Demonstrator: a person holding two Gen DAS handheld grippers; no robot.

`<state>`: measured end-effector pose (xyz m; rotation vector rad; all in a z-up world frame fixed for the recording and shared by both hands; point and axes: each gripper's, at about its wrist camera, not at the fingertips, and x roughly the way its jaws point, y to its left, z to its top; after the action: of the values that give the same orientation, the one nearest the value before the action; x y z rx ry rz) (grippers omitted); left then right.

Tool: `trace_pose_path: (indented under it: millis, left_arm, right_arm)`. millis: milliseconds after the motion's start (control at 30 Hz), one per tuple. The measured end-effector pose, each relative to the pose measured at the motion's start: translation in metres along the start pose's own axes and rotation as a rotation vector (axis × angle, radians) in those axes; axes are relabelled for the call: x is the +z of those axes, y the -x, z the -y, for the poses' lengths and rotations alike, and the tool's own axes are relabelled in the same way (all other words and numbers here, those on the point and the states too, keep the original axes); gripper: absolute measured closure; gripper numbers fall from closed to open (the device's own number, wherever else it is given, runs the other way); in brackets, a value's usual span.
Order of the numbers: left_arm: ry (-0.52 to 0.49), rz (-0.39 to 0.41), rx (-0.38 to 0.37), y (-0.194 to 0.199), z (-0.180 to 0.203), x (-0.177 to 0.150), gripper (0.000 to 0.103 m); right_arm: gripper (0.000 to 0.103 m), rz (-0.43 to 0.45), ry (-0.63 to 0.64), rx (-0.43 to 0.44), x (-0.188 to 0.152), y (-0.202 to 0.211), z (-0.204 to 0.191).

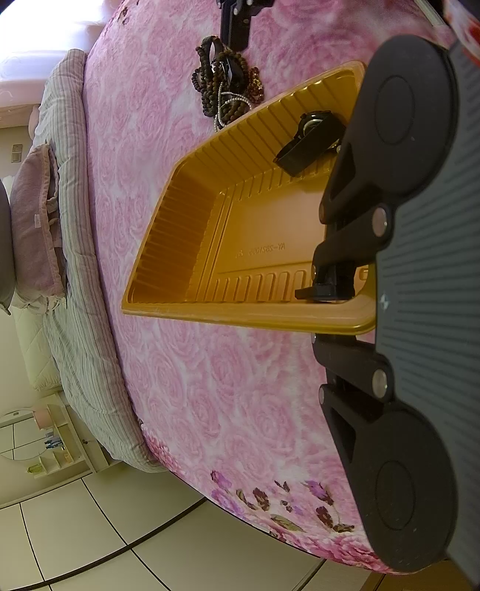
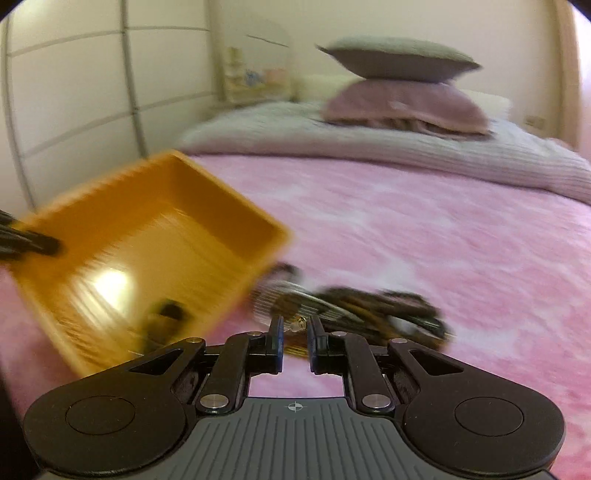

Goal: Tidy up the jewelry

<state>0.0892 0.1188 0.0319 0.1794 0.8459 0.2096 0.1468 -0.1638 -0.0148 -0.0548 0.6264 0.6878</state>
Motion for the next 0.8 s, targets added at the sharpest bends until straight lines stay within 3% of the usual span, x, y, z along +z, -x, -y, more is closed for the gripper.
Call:
trace_pose_path:
  millis: [167, 467, 533, 600, 700, 800]
  left_arm:
    - [0.003, 0.001, 0.000, 0.001, 0.001, 0.000, 0.100]
    - [0.004, 0.001, 0.000, 0.000, 0.000, -0.001, 0.100]
    - [0.005, 0.000, -0.002, 0.000, 0.002, -0.001, 0.100]
    - [0.004, 0.001, -0.001, 0.001, 0.001, -0.001, 0.100]
    - [0.006, 0.002, -0.002, 0.001, 0.002, -0.001, 0.100]
    - [0.006, 0.002, -0.002, 0.001, 0.002, -0.002, 0.100]
  right_arm:
    - [0.090, -0.006, 0.036, 0.165, 0.008, -0.001, -0.040]
    - [0.090, -0.063, 0.078, 0.275, -0.002, -0.018, -0.069]
    - [0.085, -0.079, 0.045, 0.299, -0.004, -0.020, -0.064]
    - [0.071, -0.059, -0.004, 0.293, -0.004, -0.016, -0.056]
    - [0.069, -0.019, -0.046, 0.215, -0.003, -0.010, -0.038]
    - [0.069, -0.034, -0.075, 0.058, -0.005, -0.016, -0.014]
